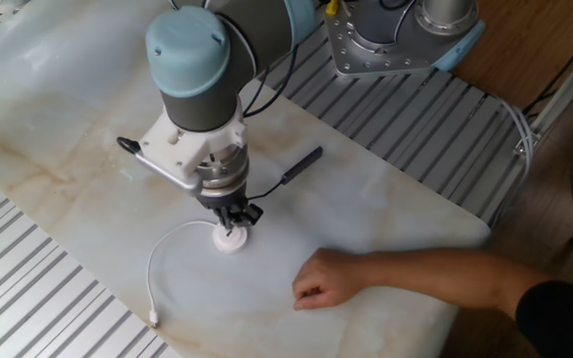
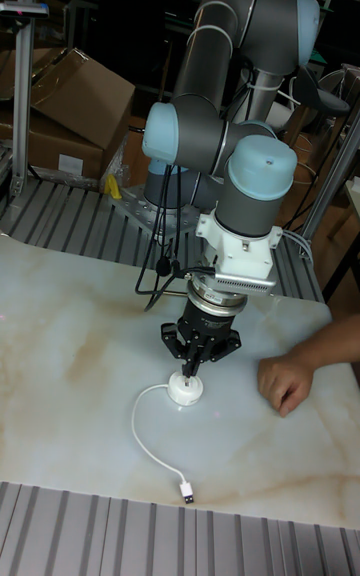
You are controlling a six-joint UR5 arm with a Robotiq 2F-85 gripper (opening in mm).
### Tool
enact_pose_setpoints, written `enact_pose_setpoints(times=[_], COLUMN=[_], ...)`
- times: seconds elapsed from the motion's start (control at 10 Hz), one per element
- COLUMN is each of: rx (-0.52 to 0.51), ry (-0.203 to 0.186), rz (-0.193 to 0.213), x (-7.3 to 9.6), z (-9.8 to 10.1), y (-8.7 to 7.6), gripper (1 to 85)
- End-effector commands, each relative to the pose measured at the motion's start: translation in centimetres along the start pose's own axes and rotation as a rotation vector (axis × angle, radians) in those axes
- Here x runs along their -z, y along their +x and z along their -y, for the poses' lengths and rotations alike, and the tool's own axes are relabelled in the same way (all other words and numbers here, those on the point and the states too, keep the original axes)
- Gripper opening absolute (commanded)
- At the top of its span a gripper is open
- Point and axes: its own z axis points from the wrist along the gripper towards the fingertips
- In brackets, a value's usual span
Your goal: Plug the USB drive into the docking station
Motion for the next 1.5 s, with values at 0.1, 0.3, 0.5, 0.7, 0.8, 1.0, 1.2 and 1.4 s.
enact_pose_setpoints(times=[0.1, 0.3, 0.5, 0.7, 0.8, 1.0, 1.2, 1.4], rx=[-0.049, -0.056, -0.075, -0.086, -0.07, -0.067, -0.078, -0.056], ry=[-0.013, -0.012, -0.03, -0.038, -0.027, -0.019, -0.021, -0.017], rz=[0.013, 0.025, 0.033, 0.044, 0.037, 0.033, 0.033, 0.056], x=[0.0, 0.0, 0.0, 0.0, 0.0, 0.0, -0.1, 0.0], z=[-0.2, -0.2, -0.7, -0.9, -0.6, -0.4, -0.5, -0.4], y=[-0.7, -1.0, -1.2, -1.5, -1.3, -1.1, -1.1, -1.6], gripper=[1.3, 1.3, 1.3, 1.3, 1.3, 1.3, 1.3, 1.3])
